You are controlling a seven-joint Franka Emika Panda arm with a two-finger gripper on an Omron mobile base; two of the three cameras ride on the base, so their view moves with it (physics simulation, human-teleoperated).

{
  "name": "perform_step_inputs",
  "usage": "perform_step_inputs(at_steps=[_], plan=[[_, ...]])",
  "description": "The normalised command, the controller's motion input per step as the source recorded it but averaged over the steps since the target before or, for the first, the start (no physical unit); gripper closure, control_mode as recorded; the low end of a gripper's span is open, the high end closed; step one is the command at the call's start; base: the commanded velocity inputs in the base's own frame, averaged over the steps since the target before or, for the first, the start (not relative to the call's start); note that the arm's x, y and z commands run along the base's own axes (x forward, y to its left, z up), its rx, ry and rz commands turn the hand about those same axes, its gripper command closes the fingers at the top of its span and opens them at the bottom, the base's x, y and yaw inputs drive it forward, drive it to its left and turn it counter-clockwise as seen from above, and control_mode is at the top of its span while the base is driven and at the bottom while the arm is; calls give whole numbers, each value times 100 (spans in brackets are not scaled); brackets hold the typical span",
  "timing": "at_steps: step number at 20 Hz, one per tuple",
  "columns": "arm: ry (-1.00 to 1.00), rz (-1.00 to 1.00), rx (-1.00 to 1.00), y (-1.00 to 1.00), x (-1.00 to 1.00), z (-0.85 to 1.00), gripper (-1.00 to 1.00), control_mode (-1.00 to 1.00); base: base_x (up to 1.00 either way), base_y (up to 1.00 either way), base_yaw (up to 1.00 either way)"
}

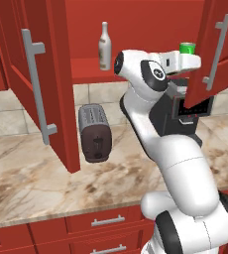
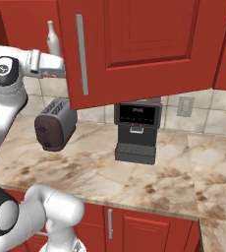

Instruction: Open the cabinet directly in front. Then move the liquor and the mug to the dining counter with the jar on it.

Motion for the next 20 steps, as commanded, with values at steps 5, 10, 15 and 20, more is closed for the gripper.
perform_step_inputs(at_steps=[5, 10, 15, 20], plan=[[0, -32, 10, -100, -73, -1, -100, -100, 0, 0, 0], [0, -31, 13, -100, -58, -6, -100, -100, 0, 0, 0], [0, -27, 12, -100, -38, -5, -100, -100, 0, 0, 0], [0, -24, 11, -100, -41, -2, -100, -100, 0, 0, 0]])
